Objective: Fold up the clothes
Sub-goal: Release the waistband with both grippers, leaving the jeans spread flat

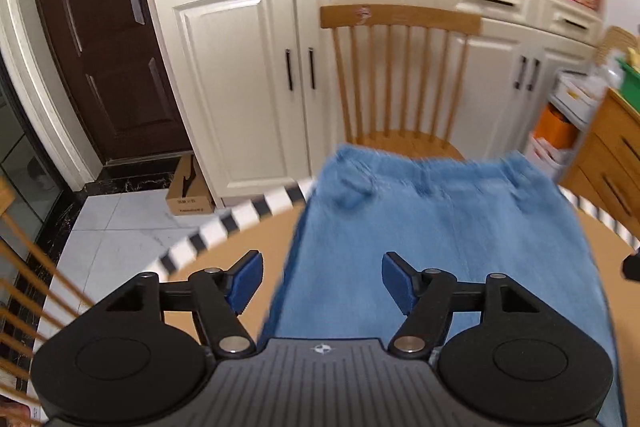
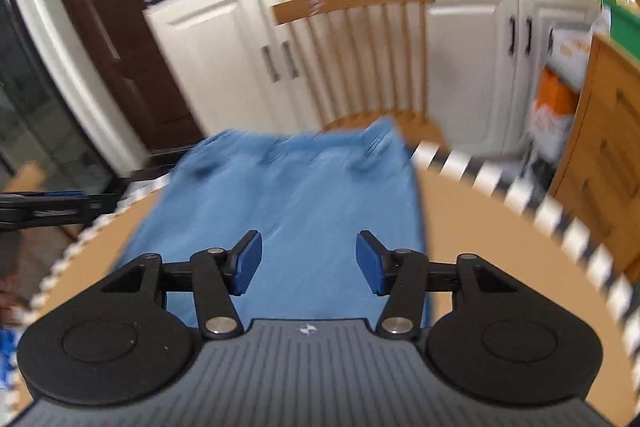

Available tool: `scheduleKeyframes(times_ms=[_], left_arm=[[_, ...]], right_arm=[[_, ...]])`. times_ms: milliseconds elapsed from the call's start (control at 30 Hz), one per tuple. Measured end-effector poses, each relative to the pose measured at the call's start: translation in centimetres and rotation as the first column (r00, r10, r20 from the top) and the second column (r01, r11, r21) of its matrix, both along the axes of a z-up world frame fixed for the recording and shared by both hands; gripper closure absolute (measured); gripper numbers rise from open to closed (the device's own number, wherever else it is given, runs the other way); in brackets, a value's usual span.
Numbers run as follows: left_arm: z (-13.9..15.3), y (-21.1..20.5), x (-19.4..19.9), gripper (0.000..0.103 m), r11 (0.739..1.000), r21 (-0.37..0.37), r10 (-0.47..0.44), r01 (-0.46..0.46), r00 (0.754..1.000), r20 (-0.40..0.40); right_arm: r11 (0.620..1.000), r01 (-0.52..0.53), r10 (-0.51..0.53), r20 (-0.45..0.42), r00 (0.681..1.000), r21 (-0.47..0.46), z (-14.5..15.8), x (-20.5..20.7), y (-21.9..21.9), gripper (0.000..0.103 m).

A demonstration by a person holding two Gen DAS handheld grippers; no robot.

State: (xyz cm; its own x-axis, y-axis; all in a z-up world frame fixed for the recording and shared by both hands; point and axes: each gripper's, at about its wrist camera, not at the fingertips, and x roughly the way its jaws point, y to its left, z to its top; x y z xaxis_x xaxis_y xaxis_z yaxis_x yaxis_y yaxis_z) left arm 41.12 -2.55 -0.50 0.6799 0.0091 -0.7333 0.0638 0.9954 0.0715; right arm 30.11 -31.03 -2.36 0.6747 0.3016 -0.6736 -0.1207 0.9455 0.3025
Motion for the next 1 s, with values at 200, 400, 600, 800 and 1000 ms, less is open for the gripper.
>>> scheduleKeyframes(times_ms=[200, 400, 600, 800, 1000], left_arm=[[2.7, -0.4, -12.4, 0.030, 0.997, -0.059, -0.059, 0.057, 0.998, -0.033], [3.2, -1.1, -23.9, 0.027, 0.984, -0.131, -0.132, 0.121, 0.988, -0.075], [0.6, -2.0, -33.2, 0.027, 0.947, -0.237, -0.245, 0.218, 0.966, -0.089], [-4.9, -5.1, -39.2, 0.026, 0.909, -0.255, -0.366, 0.330, 0.925, -0.107], [-9.5, -8.8, -39.6, 0.030, 0.911, -0.246, -0.371, 0.331, 0.918, -0.138]], right_arm=[[1.000, -0.026, 0.025, -0.070, 0.997, -0.015, 1.4, -12.8, 4.0, 0.047], [1.000, 0.014, -0.016, -0.109, 0.994, -0.019, 1.5, -25.3, 5.0, 0.044], [0.998, 0.034, -0.040, -0.105, 0.994, -0.055, -0.1, -33.7, 2.9, 0.045], [0.977, -0.151, 0.129, -0.149, 0.980, -0.151, -2.3, -36.5, 1.3, 0.044], [0.968, -0.208, 0.174, -0.228, 0.958, -0.137, -6.8, -34.0, -0.4, 0.059]])
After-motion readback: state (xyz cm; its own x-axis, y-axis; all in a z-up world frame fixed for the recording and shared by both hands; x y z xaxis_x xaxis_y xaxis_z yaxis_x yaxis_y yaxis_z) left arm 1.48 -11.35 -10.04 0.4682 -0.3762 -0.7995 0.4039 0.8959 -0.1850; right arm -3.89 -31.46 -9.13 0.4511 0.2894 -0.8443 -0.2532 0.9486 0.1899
